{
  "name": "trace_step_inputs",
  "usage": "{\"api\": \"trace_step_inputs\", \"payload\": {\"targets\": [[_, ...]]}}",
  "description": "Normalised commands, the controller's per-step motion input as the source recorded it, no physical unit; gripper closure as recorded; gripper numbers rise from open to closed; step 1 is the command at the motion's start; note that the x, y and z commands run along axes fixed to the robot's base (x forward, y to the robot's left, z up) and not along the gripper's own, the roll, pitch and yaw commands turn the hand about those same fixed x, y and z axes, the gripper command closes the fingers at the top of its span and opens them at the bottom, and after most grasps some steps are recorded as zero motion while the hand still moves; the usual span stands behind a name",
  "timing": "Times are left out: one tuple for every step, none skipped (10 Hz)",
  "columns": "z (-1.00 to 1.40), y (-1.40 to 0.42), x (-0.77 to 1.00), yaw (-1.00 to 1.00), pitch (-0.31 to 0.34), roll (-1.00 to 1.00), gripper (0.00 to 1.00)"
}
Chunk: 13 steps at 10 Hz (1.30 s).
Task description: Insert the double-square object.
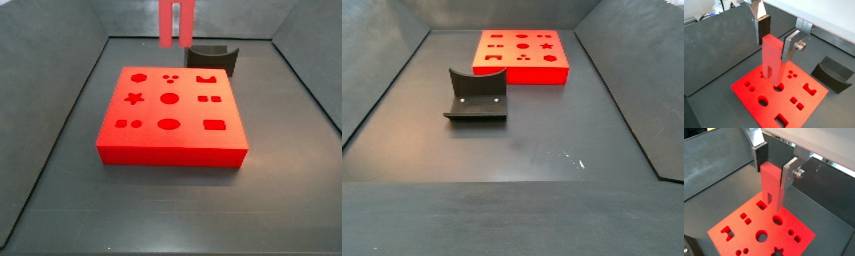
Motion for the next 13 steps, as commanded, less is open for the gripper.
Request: {"api": "trace_step_inputs", "payload": {"targets": [[-0.18,0.0,0.14,0.0,-0.021,0.07,1.0],[-0.58,0.01,0.31,0.0,-0.01,0.22,1.0],[-0.65,0.0,0.35,0.0,-0.031,0.23,1.0],[-0.73,0.0,0.55,0.0,-0.019,0.19,1.0],[-0.62,0.0,0.72,0.0,-0.043,0.21,1.0],[-0.51,0.0,0.89,0.0,-0.029,0.26,1.0],[-0.46,0.0,0.9,-0.03,-0.041,0.24,1.0],[-0.35,0.15,0.48,-0.07,0.0,0.24,1.0],[-0.36,0.19,0.17,-0.15,0.046,0.11,1.0],[-0.3,0.22,0.3,-0.19,0.046,0.0,1.0],[-0.19,0.31,0.35,-0.21,0.047,-0.05,1.0],[-0.21,0.27,0.27,-0.15,0.043,-0.05,1.0],[-0.19,0.31,0.25,-0.13,0.054,-0.1,1.0]]}}
